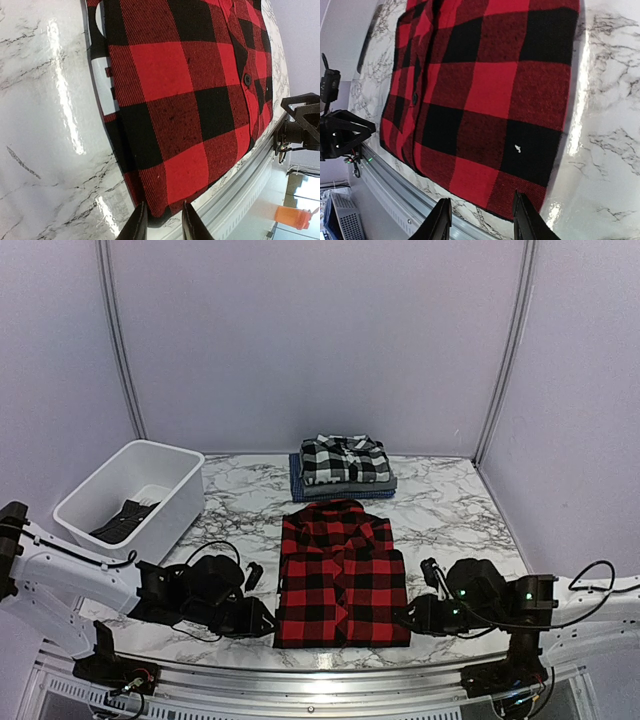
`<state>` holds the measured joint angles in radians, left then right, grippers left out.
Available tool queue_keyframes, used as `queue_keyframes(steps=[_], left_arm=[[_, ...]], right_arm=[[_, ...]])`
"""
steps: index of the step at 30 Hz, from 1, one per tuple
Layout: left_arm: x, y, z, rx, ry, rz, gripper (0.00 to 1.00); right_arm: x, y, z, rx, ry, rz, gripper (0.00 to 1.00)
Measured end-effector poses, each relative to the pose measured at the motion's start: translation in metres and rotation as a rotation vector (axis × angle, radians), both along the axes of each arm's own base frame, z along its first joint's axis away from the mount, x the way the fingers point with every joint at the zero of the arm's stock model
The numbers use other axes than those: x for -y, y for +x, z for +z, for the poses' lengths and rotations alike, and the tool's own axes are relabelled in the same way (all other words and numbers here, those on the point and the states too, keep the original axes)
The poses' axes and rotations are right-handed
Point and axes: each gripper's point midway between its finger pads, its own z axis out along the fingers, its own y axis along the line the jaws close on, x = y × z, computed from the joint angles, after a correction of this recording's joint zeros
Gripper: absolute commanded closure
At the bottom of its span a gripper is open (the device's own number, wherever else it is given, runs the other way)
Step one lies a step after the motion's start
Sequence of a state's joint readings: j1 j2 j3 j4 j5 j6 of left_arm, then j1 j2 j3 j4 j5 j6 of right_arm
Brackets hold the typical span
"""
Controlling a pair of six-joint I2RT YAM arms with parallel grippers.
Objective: Fold and stack the long sleeve shirts
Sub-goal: Pick up the 2/3-rectangle-folded shirt from the center of the board.
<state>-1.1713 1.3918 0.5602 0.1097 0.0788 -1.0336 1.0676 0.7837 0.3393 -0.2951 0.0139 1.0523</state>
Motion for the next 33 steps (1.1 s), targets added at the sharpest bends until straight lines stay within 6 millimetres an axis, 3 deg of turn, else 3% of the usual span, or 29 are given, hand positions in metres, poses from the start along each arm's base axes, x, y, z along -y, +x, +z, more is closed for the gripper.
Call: queue_keyframes(steps=[6, 14, 28, 33], left_arm=[[-0.004, -0.007, 0.001, -0.004, -0.010, 0.010, 0.74], [-0.009, -0.011, -0.005, -0.009, 0.000, 0.017, 0.74], [-0.013, -0.026, -0.010, -0.014, 0.007, -0.021, 0.71], [-0.009, -0.034, -0.021, -0.012, 0.048, -0.059, 0.71]], right_arm=[[-0.001, -0.012, -0.016, -0.033, -0.033, -0.015, 0.62], [0.014, -0.027, -0.052, -0.098, -0.112, -0.023, 0.64], [0.020, -0.046, -0.055, -0.068, -0.250, 0.046, 0.70], [0.017, -0.044, -0.054, -0.030, -0.314, 0.074, 0.71]])
